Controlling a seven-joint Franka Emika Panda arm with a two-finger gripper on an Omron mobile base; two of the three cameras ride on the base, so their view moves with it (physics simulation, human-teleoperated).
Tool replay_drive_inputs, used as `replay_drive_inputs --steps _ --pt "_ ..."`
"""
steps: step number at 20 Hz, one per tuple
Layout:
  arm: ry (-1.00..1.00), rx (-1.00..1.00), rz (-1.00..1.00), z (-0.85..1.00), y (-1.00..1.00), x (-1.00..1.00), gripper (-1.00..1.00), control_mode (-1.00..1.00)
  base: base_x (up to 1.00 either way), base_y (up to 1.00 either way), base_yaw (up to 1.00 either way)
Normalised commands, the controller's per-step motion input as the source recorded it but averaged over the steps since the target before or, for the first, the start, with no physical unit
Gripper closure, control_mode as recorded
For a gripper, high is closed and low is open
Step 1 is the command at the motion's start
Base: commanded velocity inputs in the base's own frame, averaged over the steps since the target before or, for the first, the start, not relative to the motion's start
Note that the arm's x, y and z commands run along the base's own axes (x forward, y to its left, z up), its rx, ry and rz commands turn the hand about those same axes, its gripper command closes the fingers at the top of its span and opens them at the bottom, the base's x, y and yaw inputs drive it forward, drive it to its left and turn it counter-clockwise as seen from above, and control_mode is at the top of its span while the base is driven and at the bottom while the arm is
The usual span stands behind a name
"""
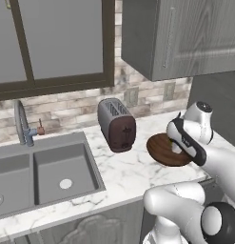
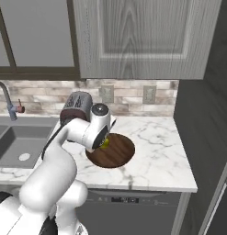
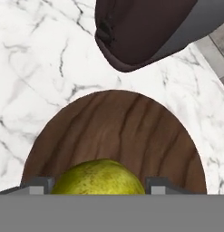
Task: Take the fish, sweet potato, and pear from the freezer and place them in the bowl on the counter.
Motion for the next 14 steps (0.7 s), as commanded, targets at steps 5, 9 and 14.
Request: replay_drive_inputs --steps 5,9,14 --pt "0.00 0.00 -0.03 -0.21 0.00 0.27 1.00 -1.00 0.00 0.00 0.00" --pt "0.01 0.00 -0.01 -0.26 -0.03 0.32 1.00 -1.00 0.00 0.00 0.00" --pt "0.10 0.02 -0.01 -0.38 -0.09 0.23 1.00 -1.00 0.00 0.00 0.00"
